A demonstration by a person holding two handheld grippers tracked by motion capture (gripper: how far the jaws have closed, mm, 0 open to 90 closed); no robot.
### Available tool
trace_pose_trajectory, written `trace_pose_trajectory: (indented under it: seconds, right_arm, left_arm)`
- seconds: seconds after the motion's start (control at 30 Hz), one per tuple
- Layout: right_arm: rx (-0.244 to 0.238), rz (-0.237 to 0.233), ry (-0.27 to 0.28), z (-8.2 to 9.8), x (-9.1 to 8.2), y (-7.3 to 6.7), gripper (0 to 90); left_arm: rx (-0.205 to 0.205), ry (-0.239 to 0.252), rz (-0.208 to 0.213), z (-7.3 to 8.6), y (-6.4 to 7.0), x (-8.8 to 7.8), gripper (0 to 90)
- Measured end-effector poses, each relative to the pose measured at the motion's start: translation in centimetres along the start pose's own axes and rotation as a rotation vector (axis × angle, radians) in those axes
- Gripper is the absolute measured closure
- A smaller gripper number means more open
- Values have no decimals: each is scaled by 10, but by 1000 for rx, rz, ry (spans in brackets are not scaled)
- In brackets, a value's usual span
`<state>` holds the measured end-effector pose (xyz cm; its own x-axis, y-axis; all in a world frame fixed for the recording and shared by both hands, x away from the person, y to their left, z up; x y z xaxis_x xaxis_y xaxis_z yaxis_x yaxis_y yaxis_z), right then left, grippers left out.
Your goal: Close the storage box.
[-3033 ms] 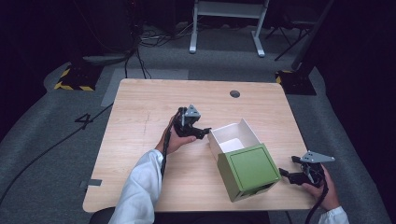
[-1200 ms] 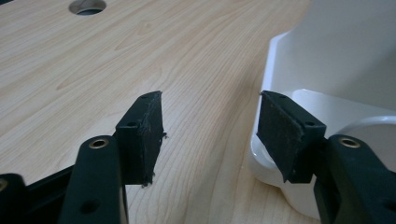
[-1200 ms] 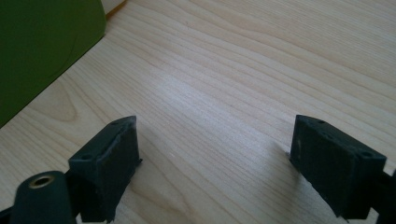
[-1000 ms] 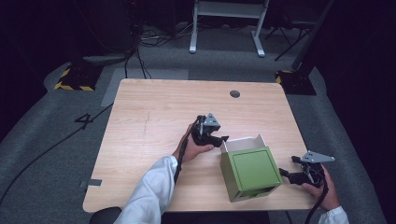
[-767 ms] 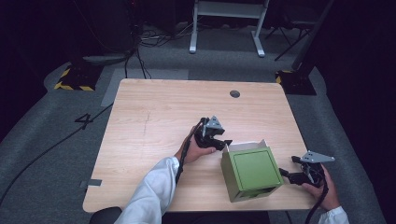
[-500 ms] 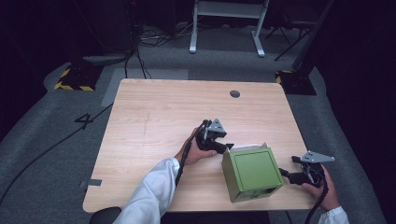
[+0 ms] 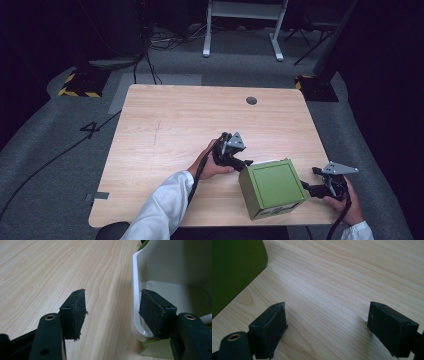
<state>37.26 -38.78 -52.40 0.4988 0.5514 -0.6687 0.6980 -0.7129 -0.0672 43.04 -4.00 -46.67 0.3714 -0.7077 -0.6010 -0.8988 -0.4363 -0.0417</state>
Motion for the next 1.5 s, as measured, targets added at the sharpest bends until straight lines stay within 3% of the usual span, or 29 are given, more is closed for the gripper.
trace_pose_trajectory:
  seconds: [0.37,0.5,0.8,0.97,1.2,1.5]
  right_arm:
    - [1,1,0,0,0,0,153]
    - [0,1,0,0,0,0,153]
    - [0,1,0,0,0,0,153]
    - [-1,1,0,0,0,0,153]
    - [0,1,0,0,0,0,153]
    - [0,1,0,0,0,0,153]
  left_arm:
    - [31,-21,-77,1,-10,-8,289]
    - [15,-22,-96,4,-18,-17,268]
    - [48,-61,-193,15,-32,-45,212]
    - [81,-87,-275,27,-36,-65,195]
    - [83,-105,-332,48,-38,-93,191]
    - [43,-165,-401,93,-38,-119,183]
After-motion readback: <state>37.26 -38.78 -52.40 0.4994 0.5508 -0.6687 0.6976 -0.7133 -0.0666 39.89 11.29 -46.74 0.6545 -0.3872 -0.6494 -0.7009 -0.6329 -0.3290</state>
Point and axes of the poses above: each handheld gripper's, and its own axes: x roughly forward along the jaws, z roughly out of its underside, y roughly to its right, the point moved 3 cm from there along x, roughly forward along the jaws, and after that the axes turned 8 degrees about -z, right-handed, at the moved point
